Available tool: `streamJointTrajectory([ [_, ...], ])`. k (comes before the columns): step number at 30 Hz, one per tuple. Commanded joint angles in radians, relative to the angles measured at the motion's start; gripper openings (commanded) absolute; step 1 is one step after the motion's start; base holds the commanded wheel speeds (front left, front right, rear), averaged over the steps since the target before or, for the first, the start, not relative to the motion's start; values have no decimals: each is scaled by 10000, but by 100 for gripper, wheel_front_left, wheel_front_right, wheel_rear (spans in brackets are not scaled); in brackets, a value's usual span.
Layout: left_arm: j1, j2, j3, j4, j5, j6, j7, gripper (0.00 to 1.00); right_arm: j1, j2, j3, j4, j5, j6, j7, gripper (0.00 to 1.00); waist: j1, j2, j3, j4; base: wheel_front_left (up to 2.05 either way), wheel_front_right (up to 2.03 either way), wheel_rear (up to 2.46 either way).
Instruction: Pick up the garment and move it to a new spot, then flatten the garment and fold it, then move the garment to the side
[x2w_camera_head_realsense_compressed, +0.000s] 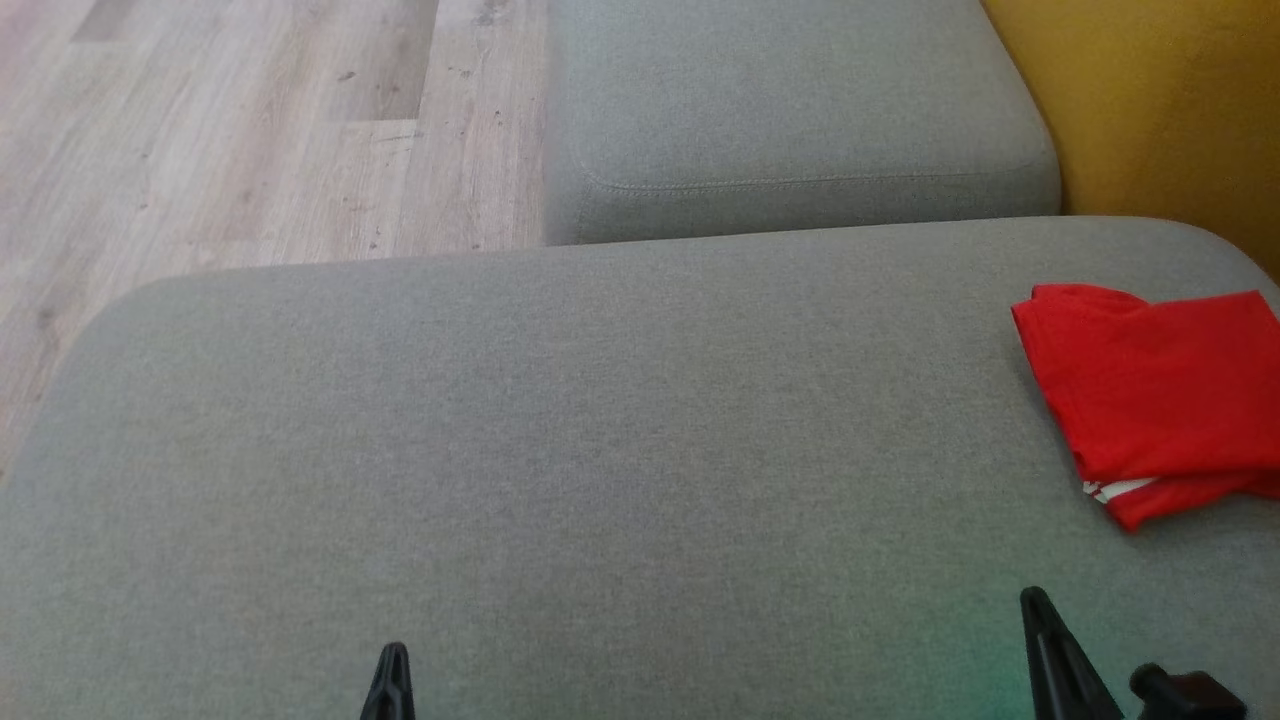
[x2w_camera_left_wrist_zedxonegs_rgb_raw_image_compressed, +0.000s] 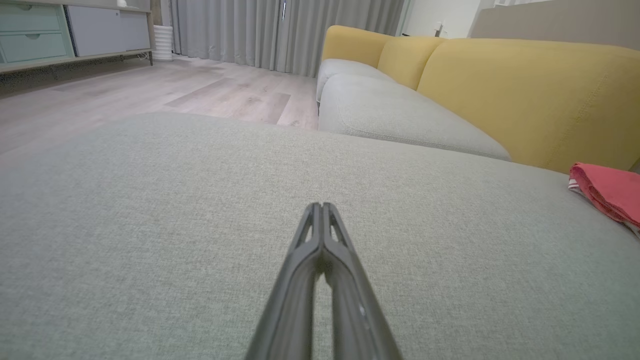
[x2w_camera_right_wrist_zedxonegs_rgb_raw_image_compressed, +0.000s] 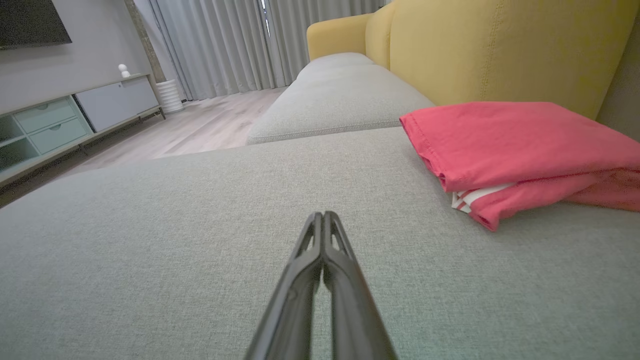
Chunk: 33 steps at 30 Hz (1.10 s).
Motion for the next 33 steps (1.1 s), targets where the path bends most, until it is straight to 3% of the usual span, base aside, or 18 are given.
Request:
streamJointTrajectory([
  [1, -437, 54, 158, -260, -320, -77, 36, 0, -360, -47, -37, -286, 364, 6, 51, 0, 0, -1, 15, -4, 0, 0, 0],
  [33, -1419, 201, 777, 121, -4056, -662, 756, 0, -1274, -108, -235, -99, 4315, 23, 811, 0, 0, -1, 295, -84, 0, 0, 0],
])
